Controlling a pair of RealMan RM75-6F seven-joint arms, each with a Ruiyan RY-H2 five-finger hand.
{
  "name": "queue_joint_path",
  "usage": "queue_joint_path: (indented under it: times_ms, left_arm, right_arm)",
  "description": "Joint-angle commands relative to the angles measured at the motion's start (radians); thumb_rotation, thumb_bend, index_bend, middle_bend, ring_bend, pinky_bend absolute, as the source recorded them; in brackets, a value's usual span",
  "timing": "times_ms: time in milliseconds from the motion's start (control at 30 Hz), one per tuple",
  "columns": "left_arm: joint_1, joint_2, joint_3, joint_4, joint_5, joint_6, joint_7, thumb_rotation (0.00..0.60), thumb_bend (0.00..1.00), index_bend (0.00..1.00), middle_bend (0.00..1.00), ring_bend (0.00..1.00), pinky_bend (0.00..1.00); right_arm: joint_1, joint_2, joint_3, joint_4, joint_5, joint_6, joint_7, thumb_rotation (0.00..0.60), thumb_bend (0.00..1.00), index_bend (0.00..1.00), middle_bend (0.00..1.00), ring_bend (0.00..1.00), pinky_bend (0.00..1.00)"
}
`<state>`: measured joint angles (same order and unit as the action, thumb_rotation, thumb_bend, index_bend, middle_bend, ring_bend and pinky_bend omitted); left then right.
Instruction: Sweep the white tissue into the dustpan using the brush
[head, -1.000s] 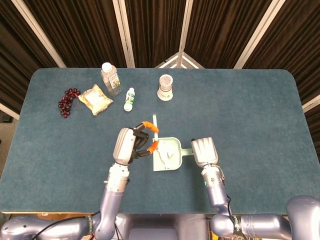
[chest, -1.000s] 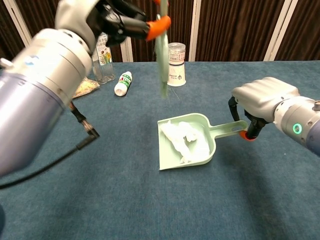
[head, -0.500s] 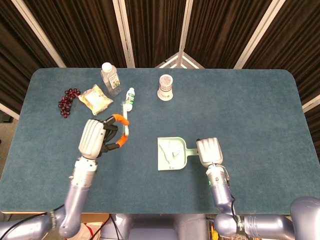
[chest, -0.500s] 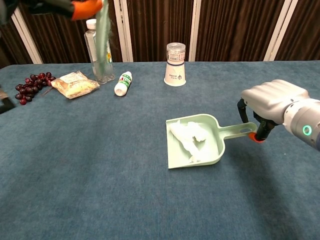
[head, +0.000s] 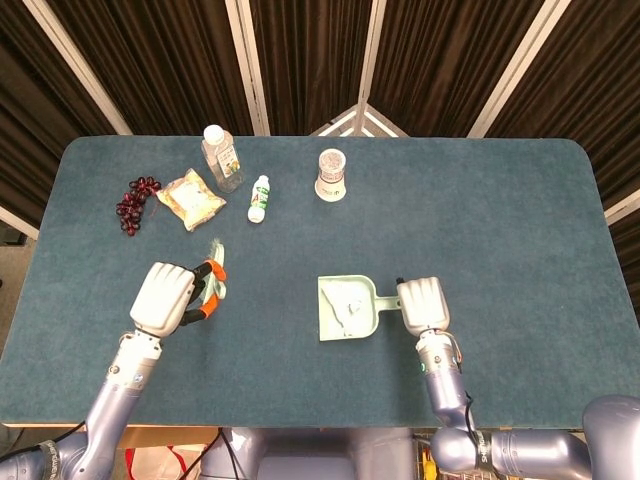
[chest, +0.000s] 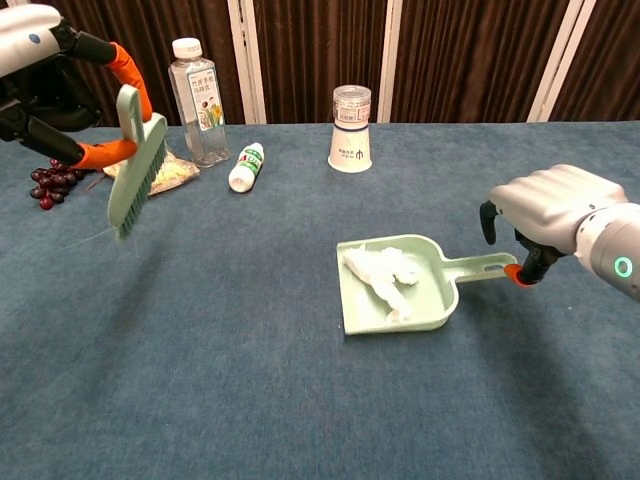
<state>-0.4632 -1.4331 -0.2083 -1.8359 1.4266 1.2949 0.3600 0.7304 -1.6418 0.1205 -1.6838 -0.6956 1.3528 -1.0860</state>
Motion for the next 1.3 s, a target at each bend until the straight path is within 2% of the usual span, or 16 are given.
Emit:
queue_joint_path:
  times_ms: [33, 67, 133, 400, 567, 800, 933, 1033, 1167, 1233, 1300]
  left_arm:
    - [-0.002, 0.002, 0.003, 0.004, 0.006, 0.004, -0.001, 0.6, 0.56, 0.71, 0.98, 0.95, 0.97]
    - [-0.002, 0.002, 0.004, 0.004, 0.008, 0.005, -0.002, 0.6, 0.56, 0.71, 0.98, 0.95, 0.97]
    - [-0.003, 0.003, 0.004, 0.001, 0.01, 0.007, -0.002, 0.6, 0.56, 0.71, 0.98, 0.95, 0.97]
    - [-0.01, 0.024, 0.035, 0.005, 0.025, -0.01, 0.046, 0.6, 0.53, 0.68, 0.97, 0.94, 0.97]
    - [-0.031, 0.065, 0.065, -0.002, -0.029, -0.084, 0.198, 0.6, 0.43, 0.61, 0.94, 0.93, 0.97]
    - [-0.042, 0.078, 0.098, -0.032, -0.128, -0.115, 0.421, 0.6, 0.35, 0.54, 0.9, 0.91, 0.97]
    - [-0.04, 0.064, 0.109, -0.031, -0.191, -0.111, 0.48, 0.6, 0.27, 0.45, 0.89, 0.9, 0.97]
    - [-0.035, 0.056, 0.109, -0.028, -0.226, -0.095, 0.499, 0.6, 0.25, 0.39, 0.88, 0.9, 0.97]
    - [-0.02, 0.057, 0.101, -0.033, -0.228, -0.057, 0.469, 0.6, 0.2, 0.29, 0.85, 0.88, 0.96]
    - [-0.008, 0.066, 0.094, -0.037, -0.219, -0.032, 0.434, 0.6, 0.16, 0.2, 0.8, 0.86, 0.94]
    - [0.001, 0.075, 0.089, -0.038, -0.207, -0.013, 0.402, 0.6, 0.15, 0.16, 0.77, 0.85, 0.93]
  right_arm:
    - [-0.001, 0.002, -0.005, 0.004, -0.001, 0.001, -0.008, 0.6, 0.39, 0.12, 0.88, 0.87, 0.86]
    - [-0.001, 0.004, -0.007, 0.005, -0.003, 0.002, -0.011, 0.6, 0.39, 0.06, 0.88, 0.87, 0.86]
    - [-0.002, 0.007, -0.01, 0.006, -0.004, 0.004, -0.016, 0.6, 0.39, 0.0, 0.88, 0.87, 0.86]
    - [-0.018, 0.05, -0.021, -0.027, -0.065, 0.022, 0.016, 0.6, 0.39, 0.0, 0.88, 0.87, 0.86]
    - [-0.036, 0.105, -0.027, -0.07, -0.102, 0.03, 0.045, 0.6, 0.39, 0.0, 0.88, 0.87, 0.86]
    - [-0.058, 0.151, -0.035, -0.113, -0.124, 0.033, 0.075, 0.6, 0.39, 0.0, 0.88, 0.87, 0.86]
    - [-0.068, 0.168, -0.04, -0.13, -0.138, 0.034, 0.087, 0.6, 0.39, 0.0, 0.88, 0.87, 0.86]
    - [-0.076, 0.181, -0.042, -0.146, -0.153, 0.038, 0.1, 0.6, 0.39, 0.0, 0.88, 0.87, 0.86]
    - [-0.082, 0.199, -0.043, -0.165, -0.177, 0.04, 0.113, 0.6, 0.39, 0.0, 0.88, 0.86, 0.86]
    - [-0.084, 0.209, -0.04, -0.176, -0.187, 0.042, 0.118, 0.6, 0.39, 0.0, 0.88, 0.86, 0.86]
    - [-0.085, 0.214, -0.037, -0.183, -0.191, 0.041, 0.122, 0.6, 0.39, 0.0, 0.88, 0.86, 0.86]
